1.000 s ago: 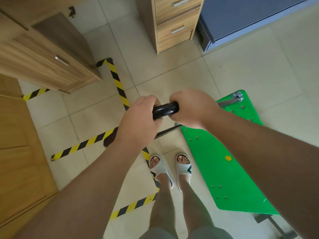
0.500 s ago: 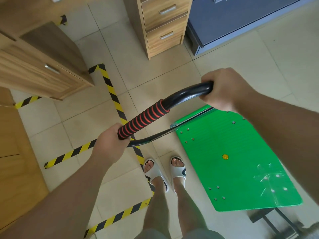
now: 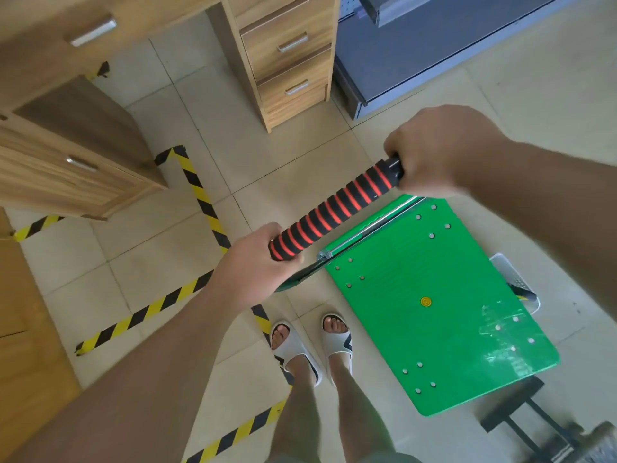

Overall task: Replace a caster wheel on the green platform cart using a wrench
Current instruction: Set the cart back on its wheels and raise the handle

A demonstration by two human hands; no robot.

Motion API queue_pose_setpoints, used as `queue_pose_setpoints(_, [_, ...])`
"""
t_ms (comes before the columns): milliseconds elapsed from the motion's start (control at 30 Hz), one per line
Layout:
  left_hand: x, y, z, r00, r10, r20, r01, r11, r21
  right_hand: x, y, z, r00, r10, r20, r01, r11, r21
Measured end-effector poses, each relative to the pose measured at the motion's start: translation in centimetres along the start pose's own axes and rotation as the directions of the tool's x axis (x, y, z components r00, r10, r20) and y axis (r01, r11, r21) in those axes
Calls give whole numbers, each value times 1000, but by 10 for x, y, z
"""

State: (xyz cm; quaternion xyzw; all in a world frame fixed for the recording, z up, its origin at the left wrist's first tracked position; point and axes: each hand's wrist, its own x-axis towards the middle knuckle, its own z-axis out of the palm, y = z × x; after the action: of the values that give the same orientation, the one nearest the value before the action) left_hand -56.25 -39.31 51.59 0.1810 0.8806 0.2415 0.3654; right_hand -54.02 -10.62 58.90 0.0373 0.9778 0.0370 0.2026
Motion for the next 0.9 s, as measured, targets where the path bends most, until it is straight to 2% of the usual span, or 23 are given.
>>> queue_pose_setpoints(200, [13, 49, 8, 998, 41, 39, -43, 998, 37, 6, 51, 1, 995, 14, 94, -19, 998, 55])
queue_pose_setpoints(467, [24, 78, 7, 996, 70, 55, -76, 992, 105, -1, 83, 25, 998, 39, 53, -44, 993, 110])
queue_pose_setpoints(900, [31, 101, 21, 993, 105, 62, -118, 960, 253, -11, 109, 51, 988, 96, 119, -118, 975, 189])
